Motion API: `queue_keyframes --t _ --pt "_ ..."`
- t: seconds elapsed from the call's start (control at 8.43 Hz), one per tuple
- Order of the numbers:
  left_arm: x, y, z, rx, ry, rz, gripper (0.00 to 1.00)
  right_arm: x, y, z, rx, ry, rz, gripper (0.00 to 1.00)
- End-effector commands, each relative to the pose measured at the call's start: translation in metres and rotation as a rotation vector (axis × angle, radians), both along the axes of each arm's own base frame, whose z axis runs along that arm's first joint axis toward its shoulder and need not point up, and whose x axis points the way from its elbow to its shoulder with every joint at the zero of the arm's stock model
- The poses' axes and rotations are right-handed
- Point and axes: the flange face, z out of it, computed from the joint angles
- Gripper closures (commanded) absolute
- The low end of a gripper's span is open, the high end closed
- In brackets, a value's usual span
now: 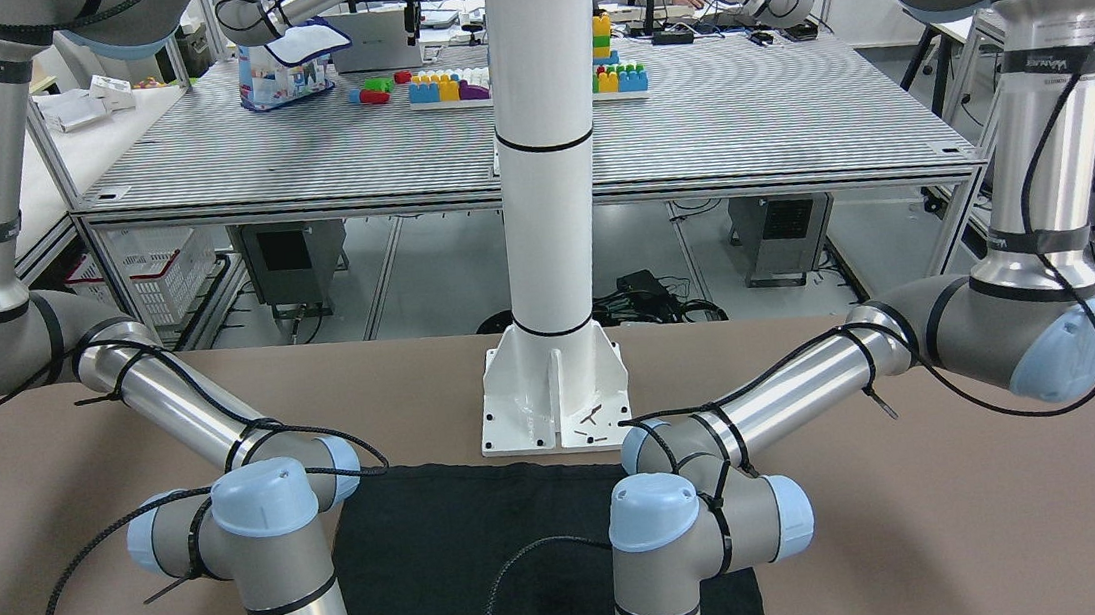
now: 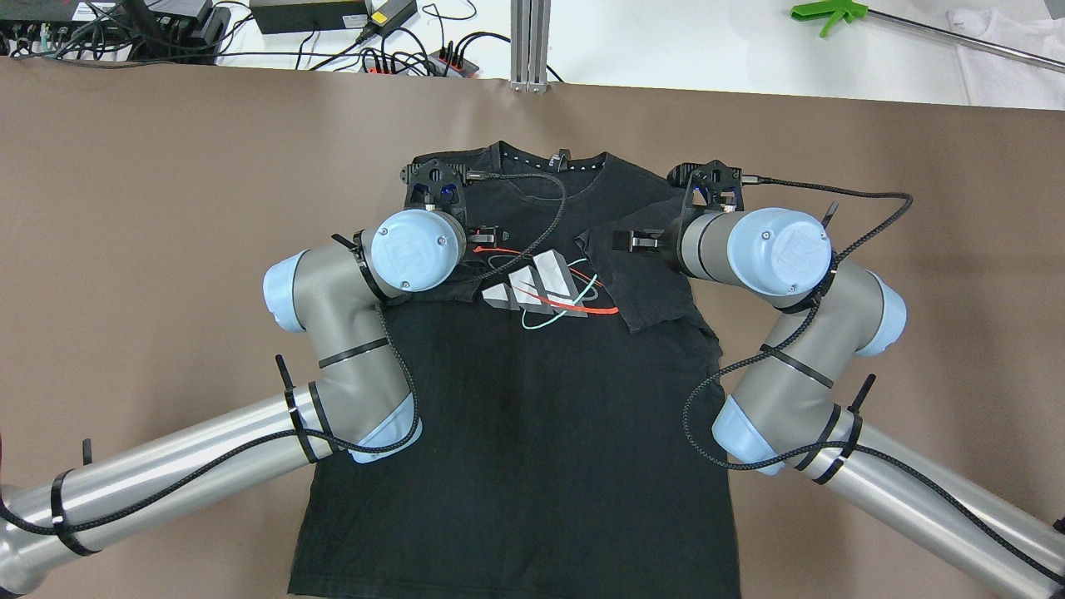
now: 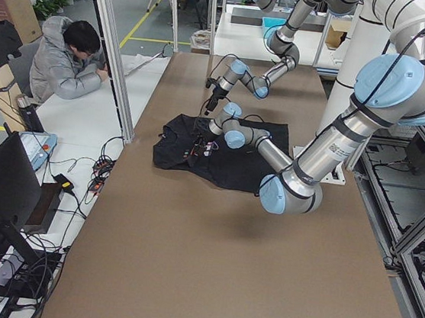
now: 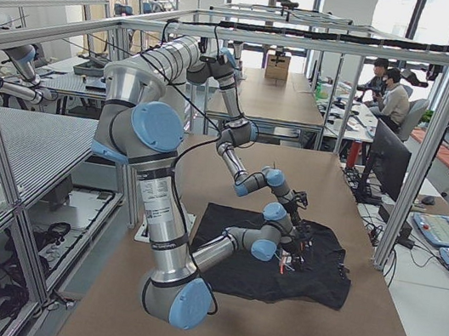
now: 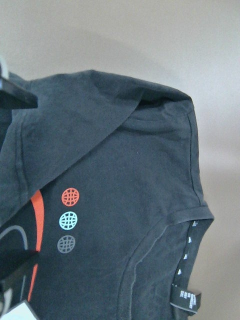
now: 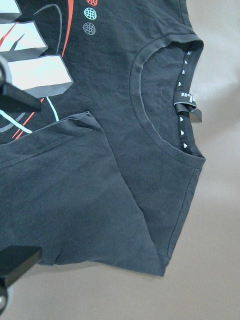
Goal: Fold clothes
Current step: 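Grasp the sleeve with the left gripper and fold it onto the chest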
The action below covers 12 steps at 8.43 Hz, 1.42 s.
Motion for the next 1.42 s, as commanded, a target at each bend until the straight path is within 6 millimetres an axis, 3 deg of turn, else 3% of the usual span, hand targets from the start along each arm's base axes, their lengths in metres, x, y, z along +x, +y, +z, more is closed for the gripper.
queue_keyframes --t 0.0,0.36,0.59,0.83,1.07,1.3 --pt "-0.024 -0.020 0.020 0.033 -0.039 0.008 0.00 0.000 -0.001 -0.002 0.000 0.001 0.001 0.06" --pt "-0.034 -0.023 0.043 0.059 -0.037 0.014 0.00 -0.001 -0.001 -0.001 -0.001 0.002 0.001 0.06" --pt "-0.031 -0.022 0.046 0.056 -0.040 0.017 0.00 -0.001 0.000 0.000 -0.002 0.003 0.000 0.06" --pt "-0.026 -0.013 0.041 0.059 -0.008 0.024 0.21 -0.001 0.000 -0.001 0.000 0.001 0.000 0.06" --pt "-0.016 -0.007 0.044 0.053 -0.012 0.037 0.32 0.000 0.000 -0.002 0.001 0.000 0.001 0.06" --pt "-0.016 -0.007 0.044 0.053 -0.012 0.037 0.36 0.000 0.000 -0.001 0.000 0.001 0.001 0.06"
